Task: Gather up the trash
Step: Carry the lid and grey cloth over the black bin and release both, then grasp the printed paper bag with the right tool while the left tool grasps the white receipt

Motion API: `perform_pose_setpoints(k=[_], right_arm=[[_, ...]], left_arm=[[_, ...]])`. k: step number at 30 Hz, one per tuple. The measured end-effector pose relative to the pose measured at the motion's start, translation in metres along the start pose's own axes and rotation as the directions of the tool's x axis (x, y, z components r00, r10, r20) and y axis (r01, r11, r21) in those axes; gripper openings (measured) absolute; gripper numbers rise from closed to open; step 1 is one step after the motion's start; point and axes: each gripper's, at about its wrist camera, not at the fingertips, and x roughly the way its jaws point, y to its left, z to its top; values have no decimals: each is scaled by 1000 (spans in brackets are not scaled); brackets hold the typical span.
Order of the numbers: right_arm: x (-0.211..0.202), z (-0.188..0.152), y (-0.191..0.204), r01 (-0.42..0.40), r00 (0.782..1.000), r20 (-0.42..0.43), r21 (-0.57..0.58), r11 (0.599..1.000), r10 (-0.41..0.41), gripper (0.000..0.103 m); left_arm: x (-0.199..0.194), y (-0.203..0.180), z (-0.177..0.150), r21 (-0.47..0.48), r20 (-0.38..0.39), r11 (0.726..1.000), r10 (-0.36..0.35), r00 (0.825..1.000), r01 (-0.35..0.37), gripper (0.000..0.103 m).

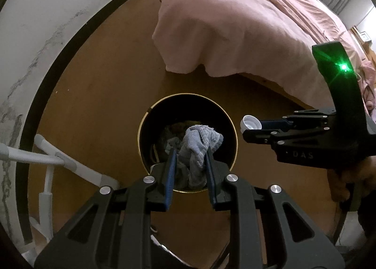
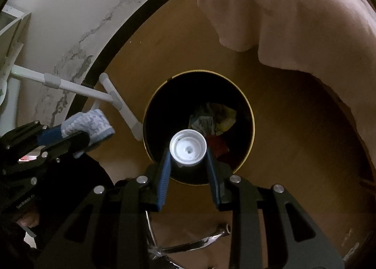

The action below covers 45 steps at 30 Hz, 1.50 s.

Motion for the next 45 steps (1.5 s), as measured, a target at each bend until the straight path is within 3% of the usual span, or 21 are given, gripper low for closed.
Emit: perform_pose_setpoints(k=[3,5,7,8,10,13,16,20,25,28,31,34,36,40,45], right_arm=[[-1,7,-1,-1,1000,10,5,1000,1,30],[-4,10,-2,-2,1000,14,15,1000,1,35],[-9,13,-2,6,999,31,22,1000,-6,53],[-12,14,-2,7,999,43,27,1000,-8,56],[-18,16,-3,1,998,60,34,999,-3,59],[-33,16,-4,-10,996,90,51,999,5,59],[-50,12,-4,-12,993,122,66,998,4,59],[-86,4,4,-4,982,191,71,997,-10,60],[-149,7,40,43,947,319,9,999,-44,65],[-182,14,84,42,919,394,-70,997,-11,67],[-200,19,149,25,900,431,-195,981,63,67],[-201,19,227,-4,894,418,-355,935,162,67],[-196,17,280,-25,896,385,-457,889,223,67],[-175,3,402,-80,907,260,-667,741,332,67],[-145,-19,533,-126,919,109,-829,544,379,67]], left_arm=[[3,0,6,0,-3,1000,-6,1000,6,23],[4,-1,9,4,-5,1000,-12,1000,12,24],[5,-3,13,13,-5,1000,-5,1000,6,25],[5,-5,14,20,-4,1000,-5,1000,5,28],[5,-7,16,24,-3,1000,2,1000,-2,52],[-2,-12,18,32,27,999,19,999,-20,69],[-13,-17,19,44,41,998,31,999,-33,71],[-58,-28,18,73,139,996,44,989,-54,77],[-146,-31,14,40,321,997,54,946,-70,88],[-217,-14,-3,-32,425,993,117,898,-114,91],[-269,15,-26,-128,469,977,210,858,-170,92],[-318,68,-64,-290,460,925,361,812,-246,92],[-345,114,-95,-423,402,857,468,787,-293,92],[-390,198,-170,-631,280,695,618,735,-344,92],[-422,261,-257,-761,156,540,689,708,-359,92]])
